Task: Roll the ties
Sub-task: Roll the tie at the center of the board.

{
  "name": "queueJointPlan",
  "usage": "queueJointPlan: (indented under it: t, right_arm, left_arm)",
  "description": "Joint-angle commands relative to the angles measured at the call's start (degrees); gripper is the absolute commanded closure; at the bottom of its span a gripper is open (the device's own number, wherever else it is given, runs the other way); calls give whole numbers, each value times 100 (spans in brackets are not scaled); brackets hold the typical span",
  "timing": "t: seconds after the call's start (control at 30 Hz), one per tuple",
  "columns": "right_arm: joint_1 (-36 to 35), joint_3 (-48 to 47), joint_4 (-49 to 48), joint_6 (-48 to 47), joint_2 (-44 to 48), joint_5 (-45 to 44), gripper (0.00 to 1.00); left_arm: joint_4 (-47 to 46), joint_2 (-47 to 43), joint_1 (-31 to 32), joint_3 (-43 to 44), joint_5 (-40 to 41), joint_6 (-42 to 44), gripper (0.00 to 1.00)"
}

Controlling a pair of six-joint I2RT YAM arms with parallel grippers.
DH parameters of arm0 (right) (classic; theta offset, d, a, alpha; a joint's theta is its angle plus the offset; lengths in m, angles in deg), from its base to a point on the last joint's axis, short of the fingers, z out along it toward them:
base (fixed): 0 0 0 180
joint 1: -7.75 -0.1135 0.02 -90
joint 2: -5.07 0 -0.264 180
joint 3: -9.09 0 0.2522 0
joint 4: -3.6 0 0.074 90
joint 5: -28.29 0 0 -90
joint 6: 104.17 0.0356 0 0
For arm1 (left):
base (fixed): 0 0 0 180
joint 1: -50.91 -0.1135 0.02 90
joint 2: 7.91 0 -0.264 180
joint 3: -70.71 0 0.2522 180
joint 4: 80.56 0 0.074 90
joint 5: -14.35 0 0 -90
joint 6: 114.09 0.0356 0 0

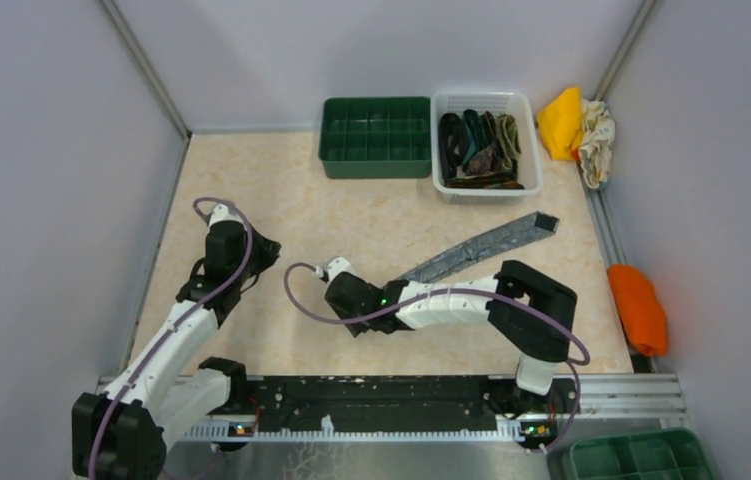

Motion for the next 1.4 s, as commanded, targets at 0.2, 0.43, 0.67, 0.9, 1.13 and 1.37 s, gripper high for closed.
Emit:
queueJointPlan:
  t: [0.2,0.43,0.67,0.9,1.13,1.37]
  right_arm:
    - [1101,1262,-2159,921,1093,2862,62]
    - [1917,2174,-3737,1818,1229,4503,62]
    - [2686,2916,-5584,2608,1032,5725,62]
    - [3127,3026,-6365,2725,570,6391,63]
    - [3576,3073,-6841,2769,-34,6786,63]
    - [3954,3296,-7683,3217,-524,6954,64]
  left_arm:
    - [-703,670,-29,368,-586,209,100]
    - [-1474,1434,20,495,-1710,307,100]
    - [-1979,2158,677,788,-1916,592,100]
    - [-2285,2874,1287,997,-1716,578,100]
    - [-2554,3540,1443,1047,-1826,541,100]
    - [-2779,4018,1510,1128,-2026,563,100]
